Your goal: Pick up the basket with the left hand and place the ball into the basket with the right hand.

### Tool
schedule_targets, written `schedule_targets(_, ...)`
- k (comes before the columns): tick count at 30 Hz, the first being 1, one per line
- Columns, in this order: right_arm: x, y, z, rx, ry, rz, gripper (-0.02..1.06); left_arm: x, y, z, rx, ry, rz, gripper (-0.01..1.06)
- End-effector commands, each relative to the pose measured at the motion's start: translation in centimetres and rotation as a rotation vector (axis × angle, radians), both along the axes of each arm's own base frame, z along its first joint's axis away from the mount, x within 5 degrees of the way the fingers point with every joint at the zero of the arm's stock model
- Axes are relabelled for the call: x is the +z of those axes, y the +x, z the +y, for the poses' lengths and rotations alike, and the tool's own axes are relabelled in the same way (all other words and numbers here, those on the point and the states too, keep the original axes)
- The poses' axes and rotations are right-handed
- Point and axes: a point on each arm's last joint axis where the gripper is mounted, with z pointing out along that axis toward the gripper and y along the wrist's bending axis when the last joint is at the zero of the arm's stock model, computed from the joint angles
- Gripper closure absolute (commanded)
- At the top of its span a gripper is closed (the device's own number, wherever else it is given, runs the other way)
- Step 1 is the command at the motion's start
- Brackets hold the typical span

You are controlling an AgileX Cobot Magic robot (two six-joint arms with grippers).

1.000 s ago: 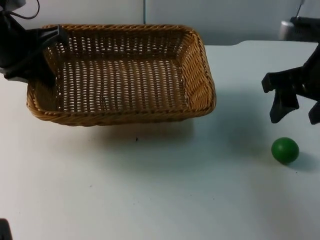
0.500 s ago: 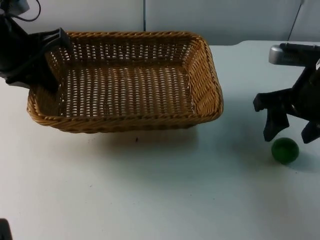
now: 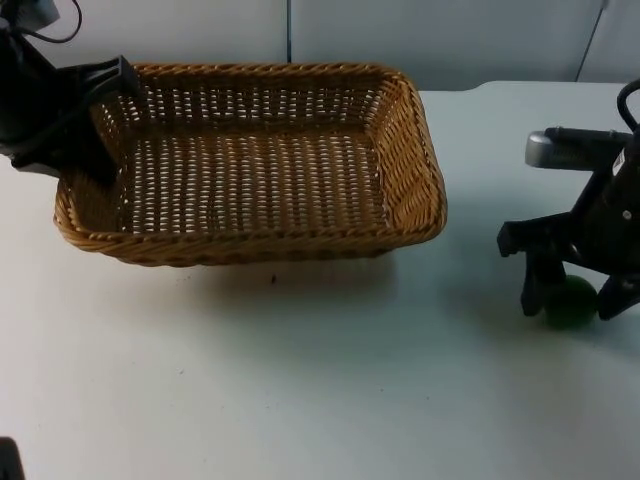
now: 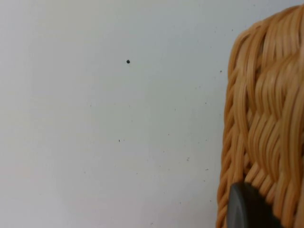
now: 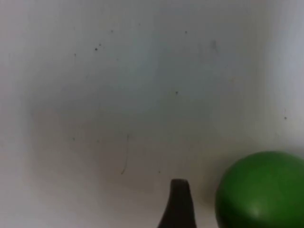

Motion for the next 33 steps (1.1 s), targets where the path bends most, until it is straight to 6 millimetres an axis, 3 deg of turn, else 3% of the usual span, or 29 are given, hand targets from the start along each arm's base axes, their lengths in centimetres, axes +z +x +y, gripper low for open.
schedule_targets(1,0.1,0.2,0.3,-0.006,0.01,-0.013,0.41,0.7,0.2,-0.3,0.019,-0.032,-0.006,1.05)
schedule_targets(2,0.1,0.2,0.3,-0.01,0.013,-0.012,0.45,0.7,0.2,-0.3,0.019,-0.032,-0.006,1.05)
schedule_targets(3,0.1,0.2,0.3,-0.012,0.015,-0.015,0.55,0.7,0.1,-0.3,0.018,-0.033,-0.005,1.05)
schedule_targets(4,0.1,0.2,0.3,-0.012,0.015,-0.015,0.55,0.7,0.1,-0.3,0.018,-0.033,-0.005,1.05)
schedule_targets(8,0.3,0.7,0.4,0.006,0.015,-0.052,0.84,0.7,0.0,-0.3,0.011,-0.037,0.007,1.05)
schedule_targets(10,0.8,1.1,0.5,0.017,0.011,-0.069,0.89,0.7,0.0,-0.4,0.007,-0.04,0.013,1.05)
schedule_targets(14,4.8,3.6,1.0,0.063,-0.003,-0.122,0.94,0.6,-0.3,-0.5,-0.009,-0.05,0.039,1.05)
schedule_targets(15,4.8,3.6,1.0,0.063,-0.003,-0.122,0.94,0.6,-0.3,-0.5,-0.009,-0.05,0.039,1.05)
schedule_targets(19,10.9,6.5,1.7,0.085,0.016,-0.229,0.94,0.6,-0.6,-0.6,-0.027,-0.061,0.069,1.05)
schedule_targets(20,10.9,6.5,1.7,0.085,0.016,-0.229,0.94,0.6,-0.6,-0.6,-0.027,-0.061,0.069,1.05)
schedule_targets(23,14.8,7.3,3.5,0.125,0.061,-0.29,0.94,0.6,-0.7,-0.7,-0.035,-0.067,0.083,1.05)
schedule_targets(25,16.1,7.0,5.6,0.202,0.11,-0.304,0.94,0.6,-0.9,-0.7,-0.041,-0.073,0.094,1.05)
schedule_targets(26,16.1,7.0,5.6,0.202,0.11,-0.304,0.94,0.6,-0.9,-0.7,-0.041,-0.073,0.094,1.05)
schedule_targets(28,16.6,5.9,9.0,0.314,0.164,-0.318,0.94,0.6,-1.0,-0.8,-0.049,-0.078,0.107,1.05)
schedule_targets(30,16.7,5.5,10.1,0.355,0.173,-0.329,0.94,0.6,-1.0,-0.8,-0.051,-0.079,0.11,1.05)
schedule_targets(33,16.8,3.6,13.8,0.469,0.19,-0.346,0.94,0.6,-1.2,-0.9,-0.057,-0.089,0.124,1.05)
